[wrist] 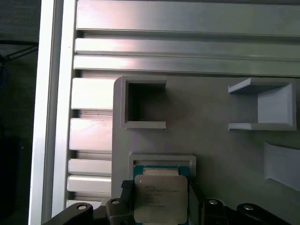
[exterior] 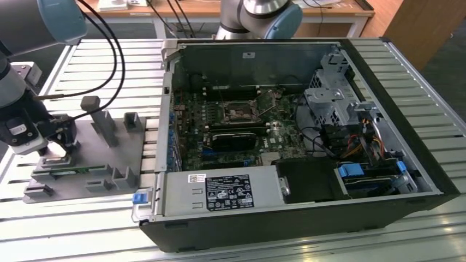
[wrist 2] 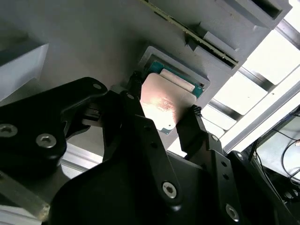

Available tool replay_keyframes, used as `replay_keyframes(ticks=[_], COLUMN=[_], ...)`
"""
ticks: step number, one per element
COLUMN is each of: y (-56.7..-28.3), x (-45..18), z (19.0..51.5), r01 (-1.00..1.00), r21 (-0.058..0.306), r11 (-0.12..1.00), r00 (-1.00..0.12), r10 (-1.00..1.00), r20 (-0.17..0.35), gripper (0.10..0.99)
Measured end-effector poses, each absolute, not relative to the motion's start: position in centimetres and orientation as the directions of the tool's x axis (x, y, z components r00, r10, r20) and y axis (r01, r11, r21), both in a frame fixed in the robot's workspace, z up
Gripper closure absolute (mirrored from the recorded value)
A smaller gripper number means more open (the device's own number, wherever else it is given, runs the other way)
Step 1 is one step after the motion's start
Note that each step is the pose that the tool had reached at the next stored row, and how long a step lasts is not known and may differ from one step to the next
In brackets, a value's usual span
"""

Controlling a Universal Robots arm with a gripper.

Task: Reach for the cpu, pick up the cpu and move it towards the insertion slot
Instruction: 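Pick up the cpu and move it towards the insertion slot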

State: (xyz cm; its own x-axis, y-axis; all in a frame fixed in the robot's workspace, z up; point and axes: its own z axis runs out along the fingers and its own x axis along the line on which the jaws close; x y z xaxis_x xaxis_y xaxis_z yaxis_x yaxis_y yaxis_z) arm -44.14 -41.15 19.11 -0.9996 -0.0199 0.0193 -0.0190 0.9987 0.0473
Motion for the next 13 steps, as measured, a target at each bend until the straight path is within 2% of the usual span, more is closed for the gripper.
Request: replay_keyframes(ticks=[13], y=[-41.15], x=[-44.14], z=[20.00], r01=[-0.019], r21=[0.047], r11=[0.999], r00=[-1.000], r10=[-0.020], r20=[0.020], gripper=[0.541])
